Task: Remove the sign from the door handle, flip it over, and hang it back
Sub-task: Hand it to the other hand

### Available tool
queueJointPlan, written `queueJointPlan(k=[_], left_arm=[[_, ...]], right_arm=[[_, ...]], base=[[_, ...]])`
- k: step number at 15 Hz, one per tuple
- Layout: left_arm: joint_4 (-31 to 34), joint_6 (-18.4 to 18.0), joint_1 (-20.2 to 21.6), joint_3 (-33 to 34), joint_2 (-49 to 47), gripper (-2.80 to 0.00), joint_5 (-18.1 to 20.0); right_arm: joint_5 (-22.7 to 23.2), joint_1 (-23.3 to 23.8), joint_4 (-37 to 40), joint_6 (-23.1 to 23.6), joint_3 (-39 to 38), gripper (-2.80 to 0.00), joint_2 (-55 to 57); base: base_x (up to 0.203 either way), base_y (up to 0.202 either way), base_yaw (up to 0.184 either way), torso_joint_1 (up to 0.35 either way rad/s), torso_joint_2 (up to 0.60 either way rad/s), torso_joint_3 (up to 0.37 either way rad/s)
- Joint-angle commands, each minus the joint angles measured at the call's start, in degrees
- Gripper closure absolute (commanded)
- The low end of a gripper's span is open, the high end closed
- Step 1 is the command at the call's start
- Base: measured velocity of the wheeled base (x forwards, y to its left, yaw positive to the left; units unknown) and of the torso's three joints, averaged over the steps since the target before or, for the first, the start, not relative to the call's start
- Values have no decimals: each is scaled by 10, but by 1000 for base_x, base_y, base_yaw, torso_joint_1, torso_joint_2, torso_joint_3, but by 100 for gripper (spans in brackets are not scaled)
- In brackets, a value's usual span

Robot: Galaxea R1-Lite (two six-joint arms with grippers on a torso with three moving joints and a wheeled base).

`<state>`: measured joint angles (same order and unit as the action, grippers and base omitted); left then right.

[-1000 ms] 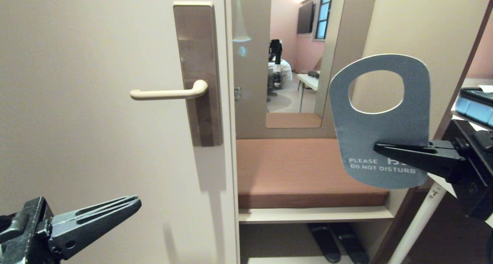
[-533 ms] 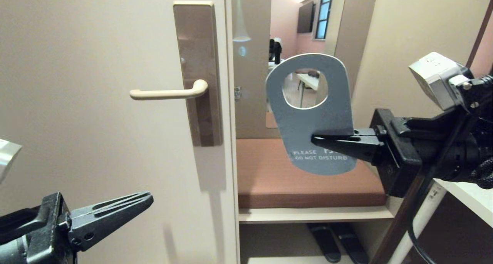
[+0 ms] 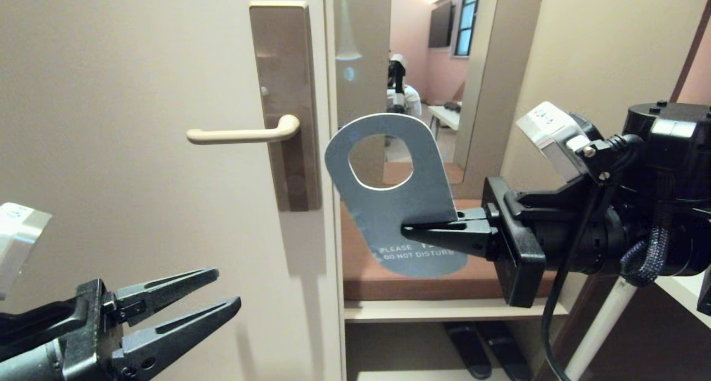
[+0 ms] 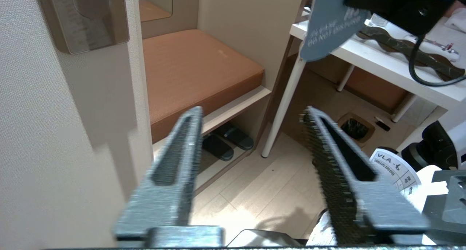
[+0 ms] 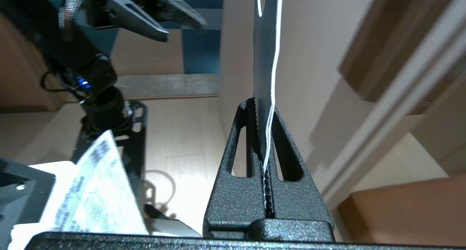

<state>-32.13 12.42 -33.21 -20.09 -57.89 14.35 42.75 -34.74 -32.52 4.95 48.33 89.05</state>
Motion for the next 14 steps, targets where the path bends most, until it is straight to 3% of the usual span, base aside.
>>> queueJointPlan(k=[1, 6, 10, 14], left_arm=[[-3, 0, 0, 0, -2, -280, 1], [-4, -2, -7, -7, -1, -280, 1], [-19, -2, -44, -14, -3, -280, 1], [-40, 1, -58, -14, -11, -280, 1]], right_arm=[[3, -24, -2, -1, -2, 0, 2], [13, -61, -43, -52, 0, 0, 18], [29, -66, -62, -90, -2, 0, 24], [29, -86, -147, -172, -9, 0, 45]], base=[[0, 0, 0, 0, 0, 0], [0, 0, 0, 0, 0, 0], [0, 0, 0, 0, 0, 0], [0, 0, 0, 0, 0, 0]])
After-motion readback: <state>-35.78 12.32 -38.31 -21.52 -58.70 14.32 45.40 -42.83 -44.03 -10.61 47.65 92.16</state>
